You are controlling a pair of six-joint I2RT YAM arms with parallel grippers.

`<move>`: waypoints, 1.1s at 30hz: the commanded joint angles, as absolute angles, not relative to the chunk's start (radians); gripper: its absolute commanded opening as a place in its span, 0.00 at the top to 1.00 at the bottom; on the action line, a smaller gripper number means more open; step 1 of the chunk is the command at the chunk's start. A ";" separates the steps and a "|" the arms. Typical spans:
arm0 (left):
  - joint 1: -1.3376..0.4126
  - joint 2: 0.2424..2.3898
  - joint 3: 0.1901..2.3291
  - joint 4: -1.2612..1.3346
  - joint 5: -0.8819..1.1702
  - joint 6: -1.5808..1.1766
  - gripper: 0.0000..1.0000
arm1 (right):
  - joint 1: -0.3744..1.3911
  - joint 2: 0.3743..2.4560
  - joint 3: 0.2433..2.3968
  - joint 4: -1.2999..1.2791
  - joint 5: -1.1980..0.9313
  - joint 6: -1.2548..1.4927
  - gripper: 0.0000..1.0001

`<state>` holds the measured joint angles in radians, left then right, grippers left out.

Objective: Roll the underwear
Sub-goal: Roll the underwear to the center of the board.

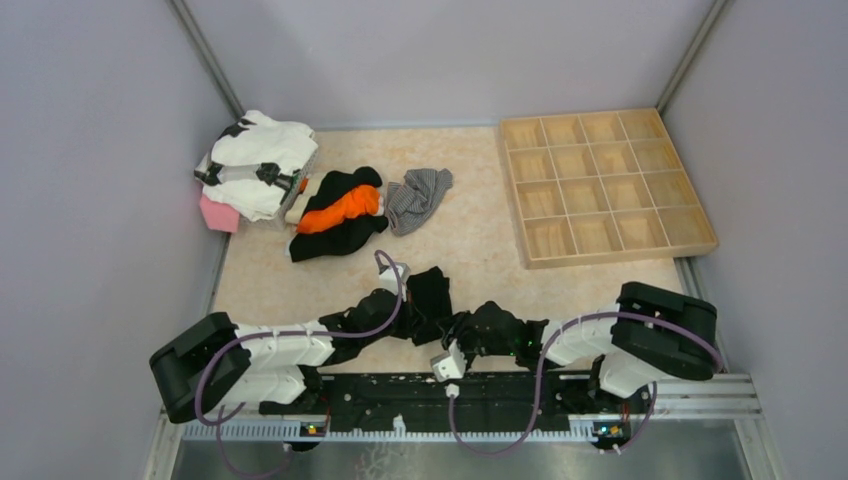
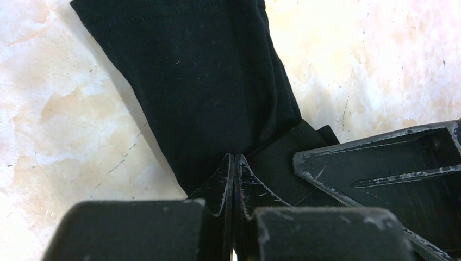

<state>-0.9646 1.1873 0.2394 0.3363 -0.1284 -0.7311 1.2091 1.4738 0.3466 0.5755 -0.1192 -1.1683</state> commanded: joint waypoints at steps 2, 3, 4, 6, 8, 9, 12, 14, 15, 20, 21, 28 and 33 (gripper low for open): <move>-0.971 1.207 0.217 0.174 -0.094 -0.702 1.00 | 1.220 1.498 0.344 0.667 -0.115 -1.155 0.82; -0.971 1.201 0.220 0.168 -0.094 -0.702 1.00 | 1.220 1.497 0.343 0.672 -0.117 -1.140 0.88; -0.971 1.194 0.223 0.158 -0.095 -0.703 1.00 | 1.220 1.493 0.342 0.673 -0.120 -1.123 0.93; -0.971 1.163 0.237 0.127 -0.100 -0.707 1.00 | 1.220 1.477 0.342 0.662 -0.134 -1.090 0.99; -0.971 1.102 0.255 0.089 -0.110 -0.709 1.00 | 1.219 1.452 0.344 0.646 -0.156 -1.030 1.00; -0.971 1.067 0.265 0.063 -0.123 -0.713 1.00 | 1.219 1.430 0.346 0.631 -0.173 -0.996 1.00; -0.970 0.963 0.297 0.006 -0.165 -0.722 1.00 | 1.220 1.394 0.357 0.563 -0.252 -0.909 1.00; -0.969 0.907 0.307 0.005 -0.175 -0.714 0.97 | 1.220 1.381 0.362 0.539 -0.295 -0.846 1.00; -0.969 0.889 0.311 0.005 -0.176 -0.710 0.96 | 1.221 1.378 0.364 0.533 -0.315 -0.821 1.00; -0.969 0.893 0.310 0.008 -0.165 -0.690 0.96 | 1.221 1.398 0.406 0.449 -0.363 -0.708 1.00; -0.969 0.906 0.309 0.006 -0.161 -0.692 0.97 | 1.221 1.404 0.422 0.422 -0.368 -0.684 1.00; -0.969 0.954 0.279 0.037 -0.116 -0.705 1.00 | 1.218 1.461 0.533 0.310 -0.403 -0.526 1.00; -0.969 0.948 0.266 0.035 -0.115 -0.706 1.00 | 1.198 1.502 0.608 0.219 -0.439 -0.431 1.00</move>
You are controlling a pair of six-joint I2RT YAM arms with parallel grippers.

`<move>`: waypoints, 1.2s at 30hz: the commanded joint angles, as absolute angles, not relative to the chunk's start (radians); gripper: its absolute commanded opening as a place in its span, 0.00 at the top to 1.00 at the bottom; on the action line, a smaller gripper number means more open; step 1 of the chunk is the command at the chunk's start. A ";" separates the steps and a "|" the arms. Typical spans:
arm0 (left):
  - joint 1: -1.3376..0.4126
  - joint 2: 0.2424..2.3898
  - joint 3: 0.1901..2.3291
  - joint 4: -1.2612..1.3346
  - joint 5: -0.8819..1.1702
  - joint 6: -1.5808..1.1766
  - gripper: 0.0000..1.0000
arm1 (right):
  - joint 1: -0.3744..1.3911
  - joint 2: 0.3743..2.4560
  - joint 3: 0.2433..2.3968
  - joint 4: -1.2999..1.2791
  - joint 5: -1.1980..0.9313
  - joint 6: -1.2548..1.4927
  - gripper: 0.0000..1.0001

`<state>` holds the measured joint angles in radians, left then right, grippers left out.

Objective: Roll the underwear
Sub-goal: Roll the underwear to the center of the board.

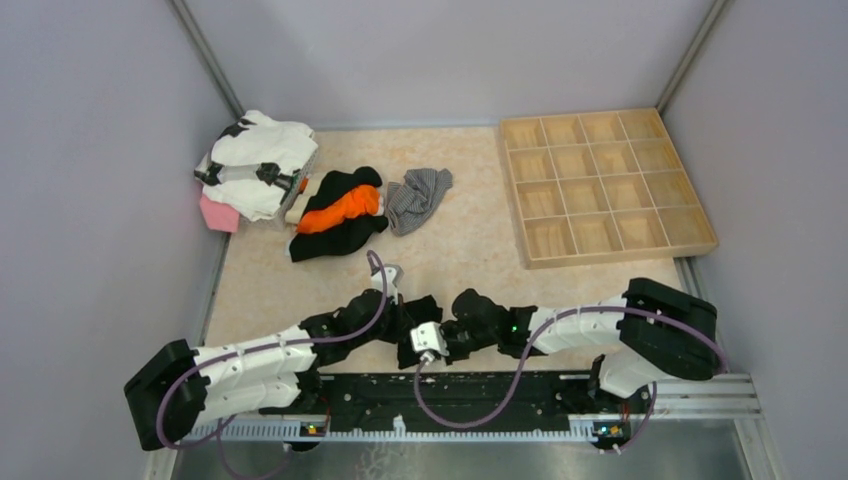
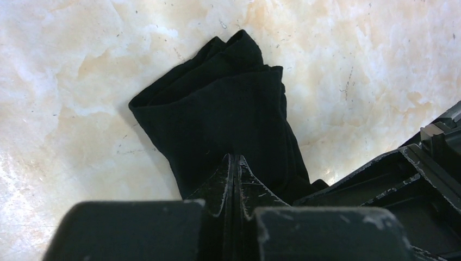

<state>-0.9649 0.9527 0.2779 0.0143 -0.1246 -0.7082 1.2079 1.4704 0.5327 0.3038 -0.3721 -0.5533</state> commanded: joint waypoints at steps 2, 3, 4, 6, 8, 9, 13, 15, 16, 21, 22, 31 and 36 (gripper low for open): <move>-0.969 0.939 0.261 0.029 -0.118 -0.706 1.00 | 1.187 1.516 0.628 0.197 -0.449 -0.389 1.00; -0.969 0.934 0.258 0.026 -0.119 -0.706 1.00 | 1.181 1.521 0.635 0.196 -0.459 -0.366 1.00; -0.969 0.928 0.255 0.025 -0.121 -0.708 1.00 | 1.173 1.526 0.637 0.200 -0.473 -0.336 1.00; -0.969 0.917 0.247 0.024 -0.123 -0.710 1.00 | 1.156 1.538 0.641 0.223 -0.506 -0.270 1.00; -0.969 0.908 0.244 0.017 -0.129 -0.714 1.00 | 1.137 1.548 0.639 0.250 -0.532 -0.198 1.00; -0.969 0.903 0.244 0.013 -0.132 -0.715 1.00 | 1.128 1.554 0.636 0.265 -0.542 -0.162 1.00; -0.969 0.890 0.241 0.008 -0.137 -0.718 1.00 | 1.104 1.566 0.611 0.331 -0.553 -0.040 1.00; -0.969 0.891 0.241 0.009 -0.135 -0.715 1.00 | 1.096 1.583 0.609 0.342 -0.552 0.033 1.00; -0.969 0.895 0.242 0.008 -0.135 -0.715 1.00 | 1.090 1.591 0.610 0.344 -0.550 0.065 1.00; -0.969 0.901 0.246 0.009 -0.133 -0.713 1.00 | 1.048 1.631 0.600 0.358 -0.501 0.200 1.00; -0.969 0.903 0.244 0.010 -0.133 -0.713 1.00 | 1.042 1.634 0.591 0.369 -0.495 0.218 1.00; -0.969 0.902 0.245 0.005 -0.142 -0.712 1.00 | 1.031 1.637 0.558 0.382 -0.451 0.297 1.00; -0.969 0.900 0.248 -0.009 -0.161 -0.723 1.00 | 1.028 1.629 0.544 0.376 -0.453 0.313 1.00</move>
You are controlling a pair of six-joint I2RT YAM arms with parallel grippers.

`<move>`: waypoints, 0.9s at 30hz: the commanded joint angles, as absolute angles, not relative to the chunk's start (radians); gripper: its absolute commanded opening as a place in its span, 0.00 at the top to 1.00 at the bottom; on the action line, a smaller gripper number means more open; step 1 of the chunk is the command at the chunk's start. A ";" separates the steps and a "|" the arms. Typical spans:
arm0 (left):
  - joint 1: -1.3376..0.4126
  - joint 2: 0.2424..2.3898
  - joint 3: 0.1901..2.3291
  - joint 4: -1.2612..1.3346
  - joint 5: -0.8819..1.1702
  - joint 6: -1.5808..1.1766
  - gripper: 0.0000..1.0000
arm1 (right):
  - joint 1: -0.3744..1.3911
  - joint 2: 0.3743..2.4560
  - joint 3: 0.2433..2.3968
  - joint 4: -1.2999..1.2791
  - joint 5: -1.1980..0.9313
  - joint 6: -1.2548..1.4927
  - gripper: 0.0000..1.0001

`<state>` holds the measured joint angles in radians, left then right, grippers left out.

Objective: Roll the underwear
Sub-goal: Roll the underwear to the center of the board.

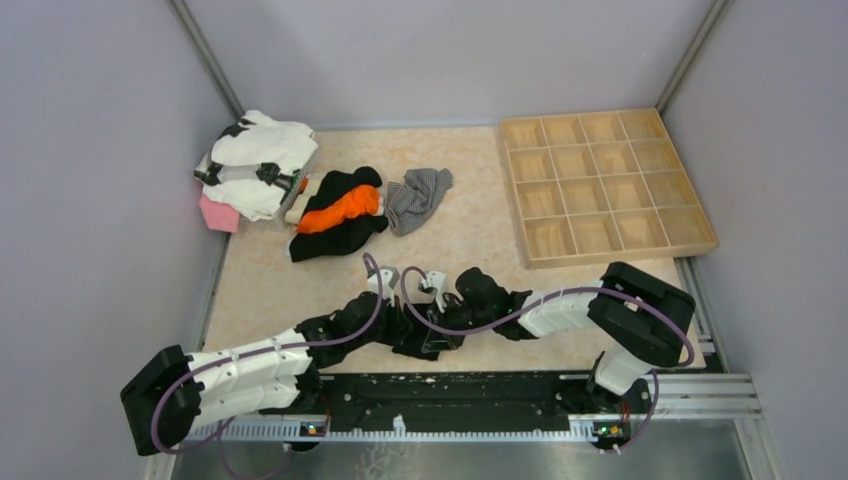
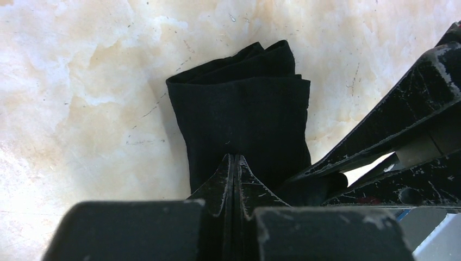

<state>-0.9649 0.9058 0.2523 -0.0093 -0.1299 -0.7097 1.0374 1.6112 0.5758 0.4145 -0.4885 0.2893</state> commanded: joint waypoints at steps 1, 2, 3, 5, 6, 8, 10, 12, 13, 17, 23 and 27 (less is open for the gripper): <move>-0.969 0.900 0.251 -0.026 -0.168 -0.726 1.00 | 1.026 1.626 0.542 0.373 -0.451 0.315 1.00; -0.969 0.898 0.253 -0.033 -0.174 -0.728 1.00 | 1.024 1.623 0.540 0.367 -0.447 0.318 1.00; -0.969 0.895 0.254 -0.038 -0.178 -0.731 1.00 | 1.022 1.622 0.541 0.358 -0.439 0.325 1.00; -0.969 0.887 0.257 -0.040 -0.183 -0.731 1.00 | 1.018 1.619 0.544 0.338 -0.424 0.338 1.00; -0.969 0.885 0.260 -0.040 -0.185 -0.731 1.00 | 1.015 1.619 0.546 0.330 -0.416 0.343 1.00; -0.969 0.884 0.268 -0.042 -0.188 -0.727 1.00 | 1.008 1.620 0.549 0.321 -0.401 0.357 1.00; -0.969 0.884 0.278 -0.053 -0.194 -0.727 1.00 | 1.003 1.620 0.551 0.310 -0.396 0.367 1.00; -0.969 0.883 0.290 -0.072 -0.201 -0.725 1.00 | 1.003 1.621 0.554 0.302 -0.384 0.374 1.00; -0.969 0.879 0.292 -0.077 -0.204 -0.726 1.00 | 1.001 1.624 0.556 0.294 -0.376 0.377 1.00; -0.969 0.857 0.299 -0.090 -0.219 -0.731 1.00 | 0.997 1.640 0.572 0.249 -0.356 0.386 1.00; -0.969 0.816 0.340 -0.148 -0.256 -0.728 1.00 | 0.991 1.645 0.580 0.198 -0.323 0.426 1.00; -0.969 0.776 0.380 -0.207 -0.287 -0.722 1.00 | 0.989 1.640 0.590 0.150 -0.303 0.445 1.00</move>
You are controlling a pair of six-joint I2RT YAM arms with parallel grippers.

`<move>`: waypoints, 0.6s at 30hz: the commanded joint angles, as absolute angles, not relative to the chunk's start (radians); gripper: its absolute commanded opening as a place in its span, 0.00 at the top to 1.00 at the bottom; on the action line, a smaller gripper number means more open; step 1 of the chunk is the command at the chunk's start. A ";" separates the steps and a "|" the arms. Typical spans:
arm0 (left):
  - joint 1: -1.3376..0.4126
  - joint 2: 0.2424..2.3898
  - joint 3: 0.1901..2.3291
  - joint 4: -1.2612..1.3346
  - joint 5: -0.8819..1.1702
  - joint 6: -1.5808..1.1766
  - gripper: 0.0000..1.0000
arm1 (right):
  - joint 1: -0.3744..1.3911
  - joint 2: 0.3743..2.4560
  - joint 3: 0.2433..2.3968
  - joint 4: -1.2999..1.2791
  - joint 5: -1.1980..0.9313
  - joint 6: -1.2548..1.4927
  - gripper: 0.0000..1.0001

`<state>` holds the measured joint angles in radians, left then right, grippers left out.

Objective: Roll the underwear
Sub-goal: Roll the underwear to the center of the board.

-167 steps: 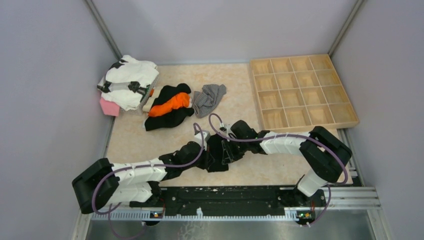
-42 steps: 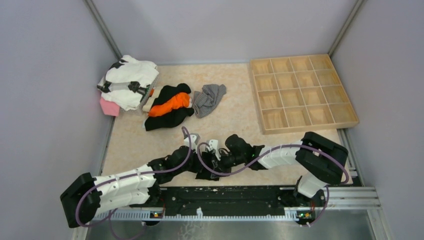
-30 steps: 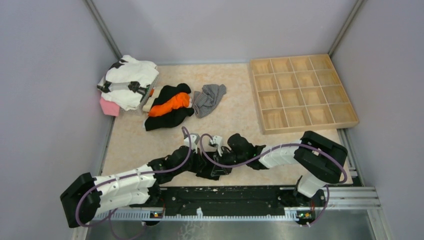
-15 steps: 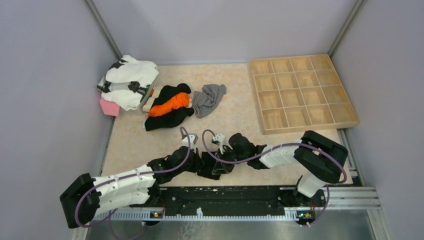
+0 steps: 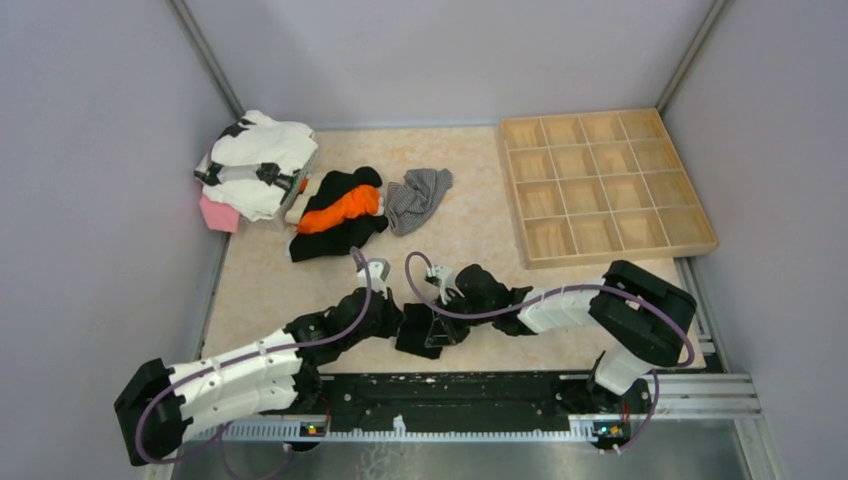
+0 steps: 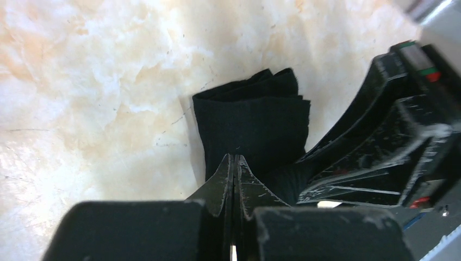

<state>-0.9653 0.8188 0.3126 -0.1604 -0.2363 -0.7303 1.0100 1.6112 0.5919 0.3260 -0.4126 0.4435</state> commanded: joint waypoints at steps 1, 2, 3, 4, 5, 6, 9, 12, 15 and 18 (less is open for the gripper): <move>-0.969 0.766 0.390 -0.218 -0.297 -0.721 1.00 | 0.989 1.639 0.593 0.139 -0.297 0.451 1.00; -0.969 0.750 0.397 -0.227 -0.304 -0.720 1.00 | 0.987 1.638 0.595 0.129 -0.291 0.456 1.00; -0.969 0.736 0.406 -0.232 -0.308 -0.715 1.00 | 0.984 1.638 0.598 0.118 -0.288 0.463 1.00; -0.969 0.722 0.410 -0.234 -0.306 -0.710 1.00 | 0.983 1.641 0.601 0.108 -0.284 0.470 1.00; -0.969 0.707 0.412 -0.232 -0.300 -0.702 1.00 | 0.979 1.641 0.606 0.097 -0.280 0.475 1.00; -0.969 0.694 0.412 -0.225 -0.291 -0.691 1.00 | 0.977 1.644 0.610 0.086 -0.275 0.479 1.00; -0.969 0.665 0.402 -0.194 -0.238 -0.645 1.00 | 0.969 1.652 0.629 0.048 -0.256 0.493 1.00; -0.969 0.658 0.396 -0.179 -0.195 -0.623 1.00 | 0.964 1.662 0.643 0.026 -0.246 0.506 1.00; -0.969 0.661 0.391 -0.170 -0.163 -0.621 1.00 | 0.962 1.671 0.652 0.012 -0.240 0.520 1.00; -0.969 0.660 0.377 -0.134 -0.123 -0.611 1.00 | 0.962 1.678 0.662 0.002 -0.225 0.527 1.00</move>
